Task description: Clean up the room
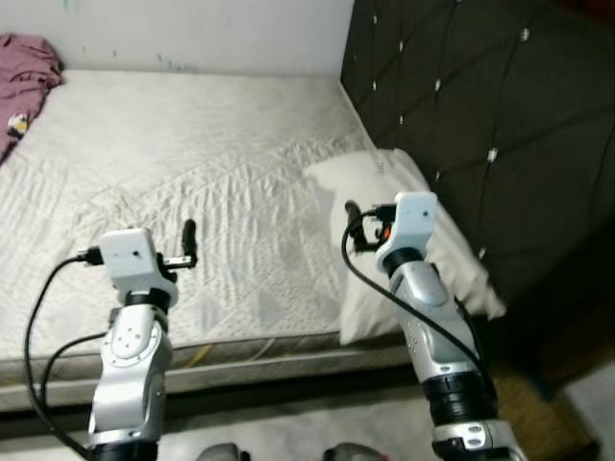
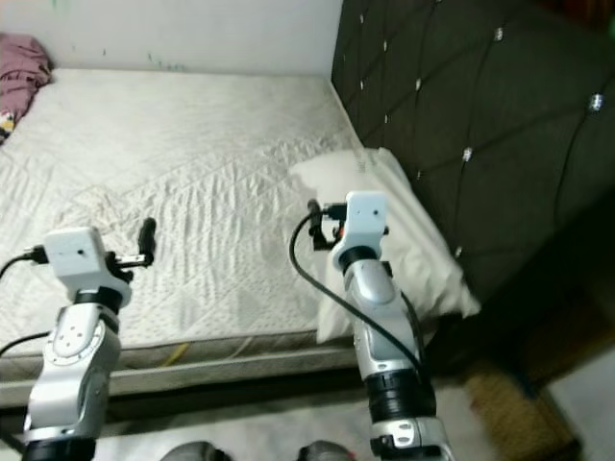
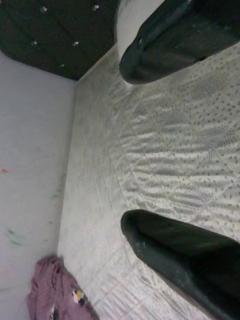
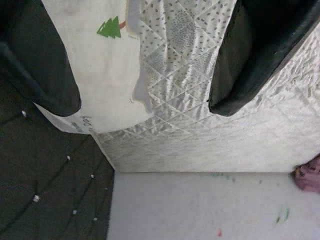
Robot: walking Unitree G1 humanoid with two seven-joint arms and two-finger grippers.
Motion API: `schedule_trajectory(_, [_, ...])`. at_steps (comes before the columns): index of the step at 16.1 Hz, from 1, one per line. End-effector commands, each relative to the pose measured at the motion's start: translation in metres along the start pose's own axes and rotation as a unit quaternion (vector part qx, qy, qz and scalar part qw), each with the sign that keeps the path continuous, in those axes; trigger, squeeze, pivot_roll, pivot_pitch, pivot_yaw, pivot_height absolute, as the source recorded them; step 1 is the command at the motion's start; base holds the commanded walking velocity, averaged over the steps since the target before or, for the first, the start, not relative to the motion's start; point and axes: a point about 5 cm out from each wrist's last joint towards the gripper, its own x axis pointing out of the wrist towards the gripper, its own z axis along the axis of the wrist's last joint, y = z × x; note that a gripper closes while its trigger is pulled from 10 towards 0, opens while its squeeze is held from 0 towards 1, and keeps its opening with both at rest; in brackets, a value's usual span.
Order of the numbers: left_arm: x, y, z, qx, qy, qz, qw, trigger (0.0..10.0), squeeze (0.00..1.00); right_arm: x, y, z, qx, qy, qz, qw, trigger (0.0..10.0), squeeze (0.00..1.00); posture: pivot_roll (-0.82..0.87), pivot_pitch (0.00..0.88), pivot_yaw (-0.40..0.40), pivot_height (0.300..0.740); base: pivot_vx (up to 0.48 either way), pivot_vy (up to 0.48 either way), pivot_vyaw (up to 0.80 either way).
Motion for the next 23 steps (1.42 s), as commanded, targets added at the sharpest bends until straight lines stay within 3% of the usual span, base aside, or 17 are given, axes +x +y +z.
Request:
schedule_trajectory(1, [-0.0007, -0.001, 0.0017, 0.004, 0.0, -0.008, 1.0, 10.0, 0.0, 0.0001, -0.0046, 0.0001, 0.003, 0.005, -0.008, 1.0, 10.0, 0.0, 0.0, 0.0, -0.052, 0.74, 0.0, 0.48, -0.64])
schedule_trajectory(23, [0.0058, -0.0054, 0.0065, 0.0, -0.012, -0.011, 1.0, 10.0, 0.0, 0.0088, 0.0005, -0.0002, -0.013, 0.012, 0.014, 1.0, 10.0, 0.0, -0.01, 0.0, -0.054, 0.74, 0.0, 0.48, -0.03])
